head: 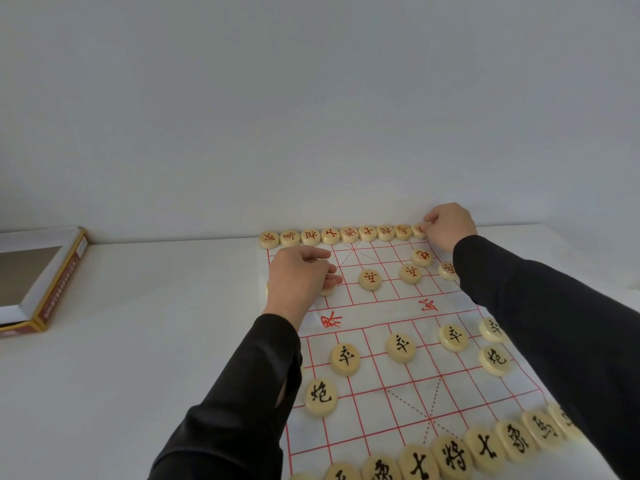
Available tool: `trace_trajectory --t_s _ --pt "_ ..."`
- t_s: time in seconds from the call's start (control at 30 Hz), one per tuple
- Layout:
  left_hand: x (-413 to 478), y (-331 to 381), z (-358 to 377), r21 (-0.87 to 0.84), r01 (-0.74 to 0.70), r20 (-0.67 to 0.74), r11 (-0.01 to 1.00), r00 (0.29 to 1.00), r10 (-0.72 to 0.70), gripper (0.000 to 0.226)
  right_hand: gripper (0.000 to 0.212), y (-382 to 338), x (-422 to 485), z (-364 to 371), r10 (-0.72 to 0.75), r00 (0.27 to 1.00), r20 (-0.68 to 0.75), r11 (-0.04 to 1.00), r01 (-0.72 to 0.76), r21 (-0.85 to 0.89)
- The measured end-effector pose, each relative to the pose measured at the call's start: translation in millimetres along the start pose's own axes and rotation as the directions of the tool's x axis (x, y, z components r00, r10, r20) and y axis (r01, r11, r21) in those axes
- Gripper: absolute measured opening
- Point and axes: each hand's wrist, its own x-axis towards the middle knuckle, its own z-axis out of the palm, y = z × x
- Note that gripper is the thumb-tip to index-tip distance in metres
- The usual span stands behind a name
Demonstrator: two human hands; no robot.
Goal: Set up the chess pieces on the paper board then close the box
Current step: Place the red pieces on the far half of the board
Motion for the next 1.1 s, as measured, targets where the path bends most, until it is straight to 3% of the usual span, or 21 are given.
trace_trajectory --t_s 0.23,0.57,0.73,1.1 --pt "-1.6 2.7 0.3 -0.007 -0.020 -0.003 1.000 1.000 0.020 0.015 0.022 1.6 -4.0 3.4 -0.033 0.998 0.062 0.999 0.035 -0.024" --pt "-1.5 0.6 -0.8 0.003 -0.034 -0.003 0.999 0.999 0.034 0.016 0.014 2.8 -9.1 -4.5 -0.026 0.997 -0.068 0.999 0.028 0.028" --pt "-3.2 2.9 0.3 -0.004 -0.050 -0.003 0.999 0.999 0.049 0.016 0.018 7.6 -14.9 -0.4 -0.051 0.997 0.051 0.998 0.052 -0.021" --pt "-0.8 0.7 0.8 0.016 -0.044 0.000 0.999 0.999 0.044 0.018 0.011 -2.4 -9.6 2.5 -0.078 0.996 0.040 0.996 0.080 -0.026"
